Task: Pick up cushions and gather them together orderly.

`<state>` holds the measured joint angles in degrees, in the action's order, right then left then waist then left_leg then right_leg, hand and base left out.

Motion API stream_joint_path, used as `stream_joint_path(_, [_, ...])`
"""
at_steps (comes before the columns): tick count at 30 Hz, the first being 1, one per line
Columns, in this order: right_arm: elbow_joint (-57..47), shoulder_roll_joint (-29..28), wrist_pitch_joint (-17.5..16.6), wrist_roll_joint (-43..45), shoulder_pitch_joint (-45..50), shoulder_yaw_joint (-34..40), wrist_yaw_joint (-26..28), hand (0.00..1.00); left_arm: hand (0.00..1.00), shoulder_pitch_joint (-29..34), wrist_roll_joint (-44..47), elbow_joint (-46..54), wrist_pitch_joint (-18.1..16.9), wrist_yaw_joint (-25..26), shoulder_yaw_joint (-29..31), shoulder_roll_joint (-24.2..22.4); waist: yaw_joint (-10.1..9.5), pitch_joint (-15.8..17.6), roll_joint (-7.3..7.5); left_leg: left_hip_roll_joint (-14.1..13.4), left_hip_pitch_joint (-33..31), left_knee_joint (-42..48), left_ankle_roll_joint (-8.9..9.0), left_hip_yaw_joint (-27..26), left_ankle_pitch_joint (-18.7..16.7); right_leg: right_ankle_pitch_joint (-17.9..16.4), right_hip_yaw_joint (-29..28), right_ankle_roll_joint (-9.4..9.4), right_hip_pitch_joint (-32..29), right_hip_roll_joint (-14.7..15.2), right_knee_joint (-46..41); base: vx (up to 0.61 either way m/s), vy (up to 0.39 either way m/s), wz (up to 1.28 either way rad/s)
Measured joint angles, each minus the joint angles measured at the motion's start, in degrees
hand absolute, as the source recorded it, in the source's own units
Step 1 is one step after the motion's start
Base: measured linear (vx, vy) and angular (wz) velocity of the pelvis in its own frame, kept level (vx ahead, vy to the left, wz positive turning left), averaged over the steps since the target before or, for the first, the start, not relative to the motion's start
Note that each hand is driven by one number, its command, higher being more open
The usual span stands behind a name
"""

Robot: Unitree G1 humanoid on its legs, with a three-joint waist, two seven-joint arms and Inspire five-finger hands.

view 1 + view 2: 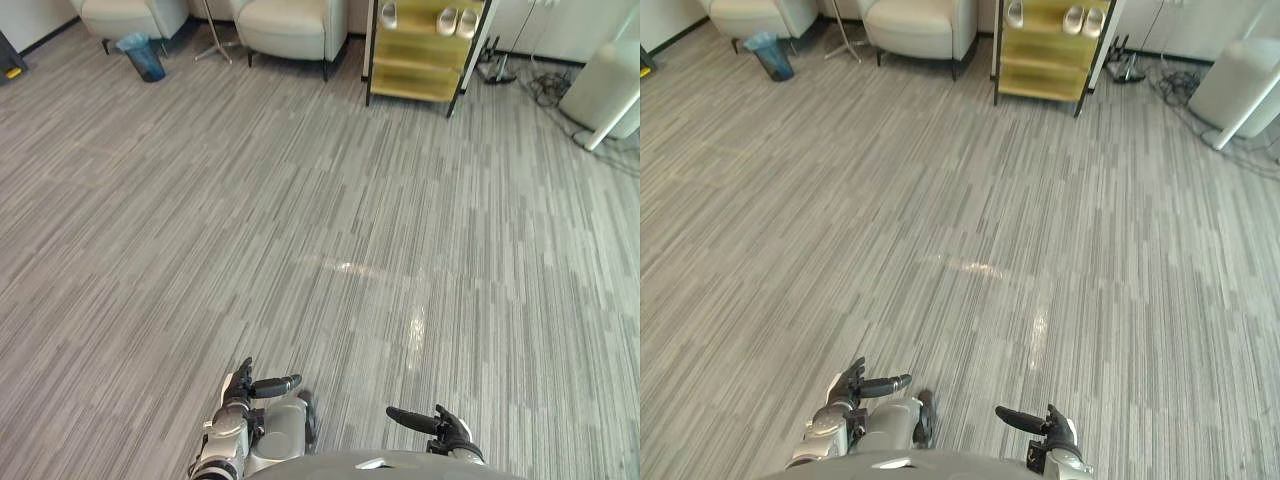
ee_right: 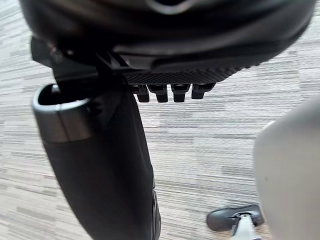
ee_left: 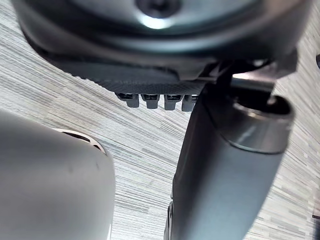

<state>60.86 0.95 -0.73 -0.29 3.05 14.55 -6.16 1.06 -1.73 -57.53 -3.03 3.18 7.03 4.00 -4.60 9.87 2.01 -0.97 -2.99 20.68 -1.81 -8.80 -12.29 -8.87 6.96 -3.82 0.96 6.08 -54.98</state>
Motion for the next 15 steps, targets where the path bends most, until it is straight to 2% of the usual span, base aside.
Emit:
stream_joint_path(1, [-0.3, 0.1, 0.1, 0.2, -0.1, 0.0, 0.1, 1.00, 1.00, -0.3, 0.0, -1.1, 0.4, 0.1, -0.1, 0.2, 0.18, 0.2, 0.20, 0.0, 4.1, -1.9, 0.06, 0.0, -0.9, -4.5, 1.8, 2.73, -3.2, 1.6, -2.6, 0.42, -0.114, 0.04])
stream_joint_path(2, [-0.6, 0.2, -0.1, 0.2, -0.1, -0.1, 0.1, 1.00, 1.00, -0.1, 0.0, -1.4, 0.6, 0.2, -0.1, 0.3, 0.49, 0.2, -0.12, -0.6, 6.3, -3.1, 0.21, 0.0, -1.3, -6.4, 3.1, 3.90, -4.9, 1.9, -1.8, 0.50, -0.176, 0.00])
stream_joint_path(3, [-1.7, 0.4, -0.4, 0.1, -0.1, -0.2, 0.3, 1.00, 1.00, 0.3, 0.0, -1.7, 0.6, 0.3, -0.4, 0.2, 1.12, 0.2, -1.15, -2.3, 9.0, -4.8, 1.05, 0.2, -1.9, -8.7, 5.6, 4.81, -8.1, 1.7, 1.6, 0.40, -0.173, 0.08])
stream_joint_path(4, [-2.6, 0.8, -0.8, 0.1, -0.1, -0.3, 0.5, 1.00, 1.00, 0.4, 0.0, -2.1, 0.6, 0.3, -1.1, 0.2, 1.63, 0.2, -1.85, -3.8, 10.8, -6.0, 1.95, 0.5, -2.4, -9.1, 7.1, 4.34, -11.3, 1.6, 7.2, 0.40, -0.208, 0.13])
stream_joint_path(5, [-2.8, 1.0, -0.9, 0.1, -0.3, -0.3, 0.6, 1.00, 1.00, 0.4, 0.0, -2.2, 0.6, 0.3, -1.1, 0.2, 1.74, 0.2, -1.89, -4.4, 11.5, -6.5, 2.56, 0.7, -2.8, -8.8, 7.1, 3.88, -13.2, 1.6, 11.1, 0.42, -0.239, 0.22])
stream_joint_path(6, [-2.7, 1.3, -0.9, 0.1, -0.8, -0.1, 0.6, 1.00, 1.00, 0.3, 0.0, -2.3, 0.6, 0.3, -1.1, 0.3, 1.82, 0.4, -1.61, -5.2, 12.4, -6.8, 4.54, 1.4, -3.9, -6.8, 6.6, 1.71, -15.3, 1.6, 19.9, 0.44, -0.266, 0.29])
stream_joint_path(7, [-2.4, 1.6, -0.7, 0.4, -1.0, 0.0, 0.6, 1.00, 1.00, 0.2, 0.1, -2.6, 0.7, 0.3, -1.0, 0.5, 1.93, 0.3, -1.10, -5.8, 13.7, -6.5, 6.63, 2.3, -5.3, -1.2, 6.8, 4.17, -14.8, 1.1, 24.2, 0.49, -0.308, 0.20])
stream_joint_path(8, [-1.4, 2.3, -0.6, 0.1, -1.3, 0.0, 0.6, 1.00, 1.00, 0.0, 0.1, -2.8, 0.7, 0.5, -1.2, -0.2, 1.48, -0.1, -2.75, -7.4, 14.0, -6.8, 6.20, 3.4, -5.3, -1.1, 7.4, 4.40, -13.7, -0.7, 24.7, 0.49, -0.319, 0.09])
stream_joint_path(10, [-1.2, 3.2, -0.7, -0.3, -1.3, 0.2, 0.5, 1.00, 1.00, 0.2, 0.0, -2.6, 0.4, -0.1, -1.4, -0.9, 1.67, 0.0, -3.63, -7.6, 14.0, -7.2, 4.89, 4.7, -3.6, -2.1, 5.9, 5.84, -13.5, -2.0, 24.0, 0.43, -0.292, 0.00])
stream_joint_path(11, [-0.8, 3.5, -0.3, -0.1, -1.3, 1.3, 0.5, 1.00, 1.00, 0.4, -0.1, -2.9, 0.4, -0.1, -1.3, -1.7, 1.93, -0.3, -4.22, -8.3, 14.5, -7.0, 5.55, 4.9, -2.3, -3.0, 6.5, 6.65, -12.4, -2.6, 24.6, 0.37, -0.276, 0.08])
stream_joint_path(12, [-0.2, 3.8, 0.0, -0.1, -1.1, 2.4, 0.5, 1.00, 1.00, 0.4, -0.1, -3.0, 0.7, 0.1, -0.8, -2.4, 1.92, -0.7, -4.93, -9.3, 14.0, -4.4, 6.44, 5.2, -1.2, -3.7, 7.2, 6.86, -10.3, -3.7, 26.8, 0.36, -0.275, 0.13])
stream_joint_path(13, [-0.1, 3.8, 0.1, -0.1, -0.7, 2.4, 0.4, 1.00, 1.00, 0.4, -0.1, -2.8, 0.6, -0.1, -0.5, -2.4, 1.93, -0.6, -5.01, -10.0, 12.5, 0.4, 7.02, 5.5, -0.8, -4.4, 7.6, 6.96, -8.0, -4.3, 29.1, 0.31, -0.258, 0.25])
stream_joint_path(14, [-0.5, 3.9, 0.1, 0.0, -0.2, 2.4, 0.4, 1.00, 1.00, 0.4, -0.4, -2.5, 0.6, -0.2, 0.9, -2.7, 2.26, -0.4, -5.37, -11.2, 8.8, 10.0, 7.84, 6.6, 0.0, -4.6, 8.6, 7.02, -4.9, -5.2, 32.1, 0.26, -0.209, 0.37])
stream_joint_path(15, [-1.7, 4.0, 0.1, 0.0, 0.9, 2.2, 0.0, 1.00, 1.00, 0.5, -0.6, -1.8, 0.7, -0.2, 2.4, -3.0, 2.22, -0.2, -5.32, -13.3, 2.8, 23.4, 8.27, 6.6, 1.9, -4.9, 9.1, 7.41, -1.4, -6.2, 35.1, 0.30, -0.205, 0.32])
